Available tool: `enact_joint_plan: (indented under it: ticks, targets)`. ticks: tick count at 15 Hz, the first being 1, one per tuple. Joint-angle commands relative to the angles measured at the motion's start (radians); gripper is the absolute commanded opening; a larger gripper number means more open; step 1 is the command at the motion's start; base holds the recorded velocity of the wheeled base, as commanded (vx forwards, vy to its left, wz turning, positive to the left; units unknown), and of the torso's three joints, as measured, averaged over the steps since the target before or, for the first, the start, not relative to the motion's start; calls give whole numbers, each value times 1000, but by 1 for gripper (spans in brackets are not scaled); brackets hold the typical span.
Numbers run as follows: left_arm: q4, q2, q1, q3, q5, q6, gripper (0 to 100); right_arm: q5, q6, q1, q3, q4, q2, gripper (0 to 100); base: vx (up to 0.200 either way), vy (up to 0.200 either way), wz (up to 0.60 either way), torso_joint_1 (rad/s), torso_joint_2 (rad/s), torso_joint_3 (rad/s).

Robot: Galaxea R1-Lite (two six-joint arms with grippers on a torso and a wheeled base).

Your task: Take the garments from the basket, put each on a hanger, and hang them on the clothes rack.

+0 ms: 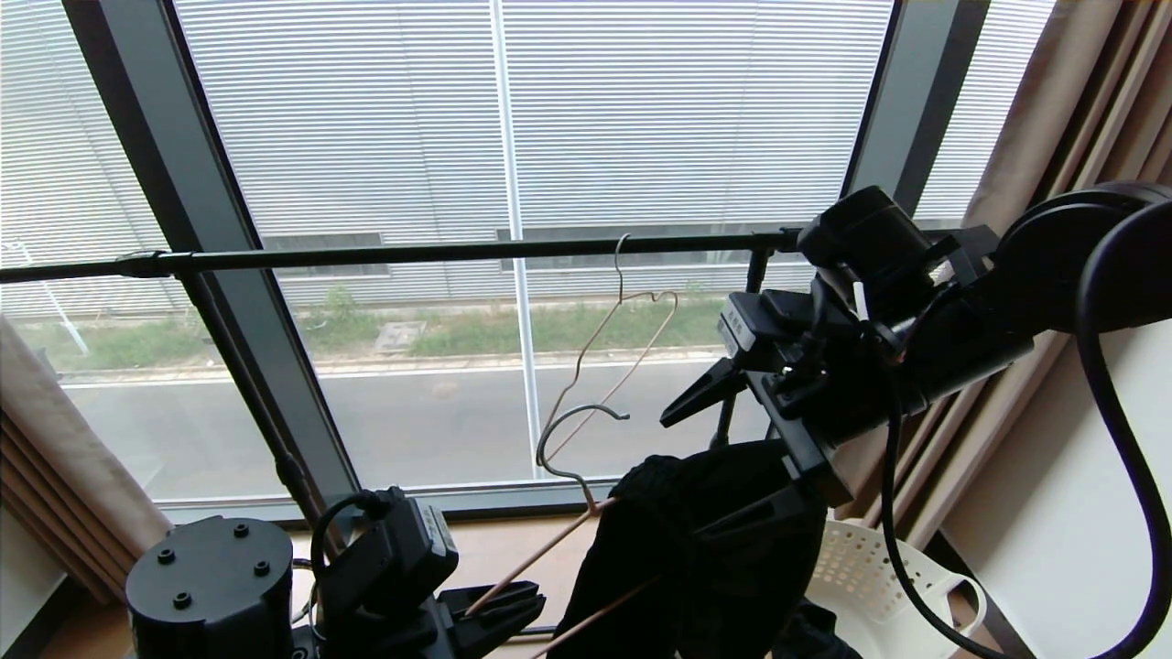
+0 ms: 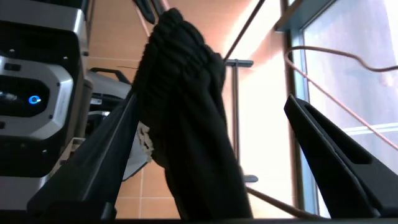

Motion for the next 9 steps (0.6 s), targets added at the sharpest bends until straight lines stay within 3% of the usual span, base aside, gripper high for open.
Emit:
enact_joint_plan:
  ticks: [1,9]
  targets:
    - [0,2,-1,1,0,1,0,-1,0,15,0,4,15,100,0,0,0,0,0,0]
    - [-8,18,-1,1,0,-1,0,-5,15,56,-43,6,92,100,0,0,0,0,0,0]
